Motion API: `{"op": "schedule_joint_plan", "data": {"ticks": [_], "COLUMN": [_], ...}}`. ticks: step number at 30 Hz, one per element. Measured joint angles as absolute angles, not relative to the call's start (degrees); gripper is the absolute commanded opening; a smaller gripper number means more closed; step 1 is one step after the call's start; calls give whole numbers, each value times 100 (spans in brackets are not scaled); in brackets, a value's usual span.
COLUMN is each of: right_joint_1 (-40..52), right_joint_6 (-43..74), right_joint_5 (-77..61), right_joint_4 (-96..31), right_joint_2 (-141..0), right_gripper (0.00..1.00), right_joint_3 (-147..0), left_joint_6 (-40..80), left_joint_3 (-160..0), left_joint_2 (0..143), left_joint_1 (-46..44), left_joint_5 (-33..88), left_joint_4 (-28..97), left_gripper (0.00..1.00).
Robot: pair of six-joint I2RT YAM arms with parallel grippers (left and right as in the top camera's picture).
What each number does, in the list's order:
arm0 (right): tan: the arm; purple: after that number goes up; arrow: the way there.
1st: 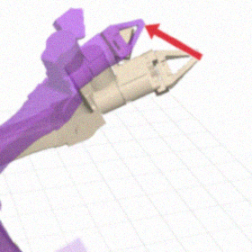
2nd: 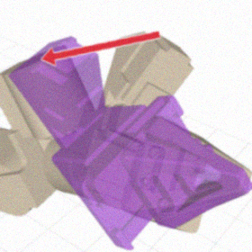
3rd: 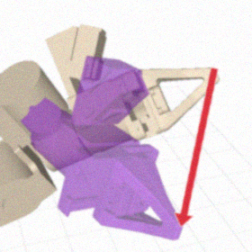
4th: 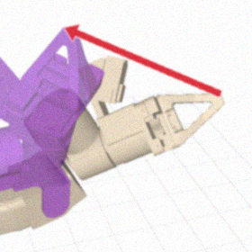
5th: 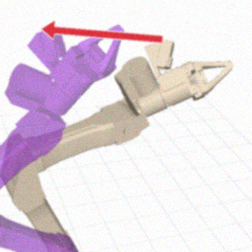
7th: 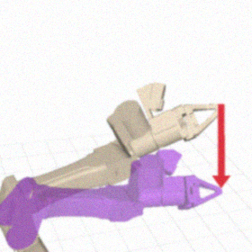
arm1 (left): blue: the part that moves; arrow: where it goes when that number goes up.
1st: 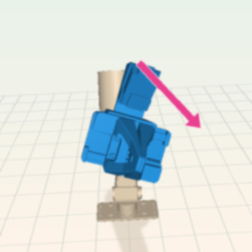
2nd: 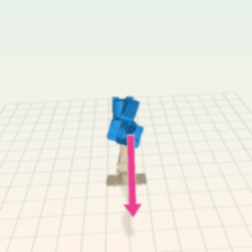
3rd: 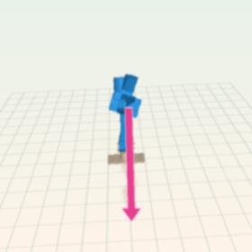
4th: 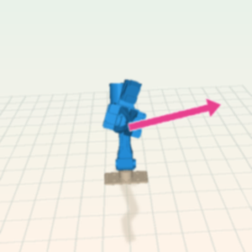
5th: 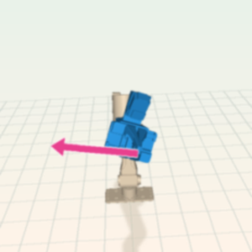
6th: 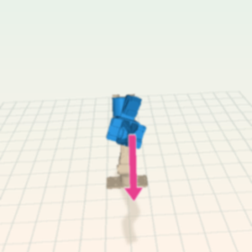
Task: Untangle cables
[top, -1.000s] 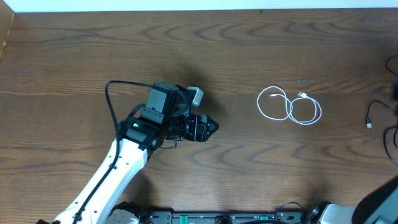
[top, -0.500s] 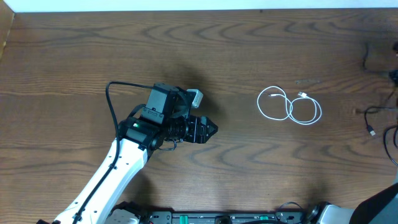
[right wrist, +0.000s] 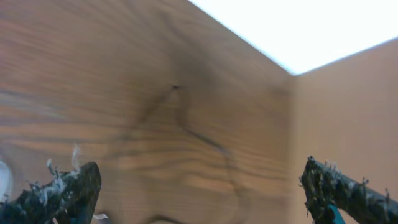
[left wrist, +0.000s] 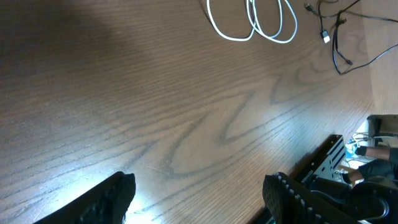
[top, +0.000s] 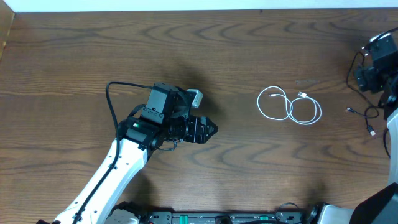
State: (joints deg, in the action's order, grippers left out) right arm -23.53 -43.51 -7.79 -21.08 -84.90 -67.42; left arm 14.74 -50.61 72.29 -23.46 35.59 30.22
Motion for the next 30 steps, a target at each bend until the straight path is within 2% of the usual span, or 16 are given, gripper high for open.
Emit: {"op": "schedule_joint_plan", "data": {"ticks": [8,14,18,21,24,30], "right_joint_1": [-2353,-2353,-2357,-2377,-2383,-2383], "right_joint_6": [-3223,-1737,-121,1704,3100,5105], "right_joint_5": [-2005,-2276,-2276,-2270,-2259,-1599], "right_joint_4": [-2851,-3247,-3649,-3651,-3625,-4182], "right_joint_2": [-8490,-8558,-8892,-9273,-9533,-9649], "right_gripper": [99,99,99,99,85,84], "right_joint_3": [-6740,-6742,-6742,-6740,-6737,-6735], "left_joint_6": [1474,1474,1474,1474,1474,1474], "left_joint_3": [-5061,-5061,-5061,-5061,-5061,-5061], "left_joint_2": [7229,7229,7229,7229,7229,7229], "left_joint_1": [-2346,-2346,-2346,-2346,-2346,-2349], "left_joint_5": [3562,3562,3562,3562,3562,3562], "left_joint_4": [3024,3024,3024,3024,3033,3065], "left_gripper": [71,71,71,71,71,70]}}
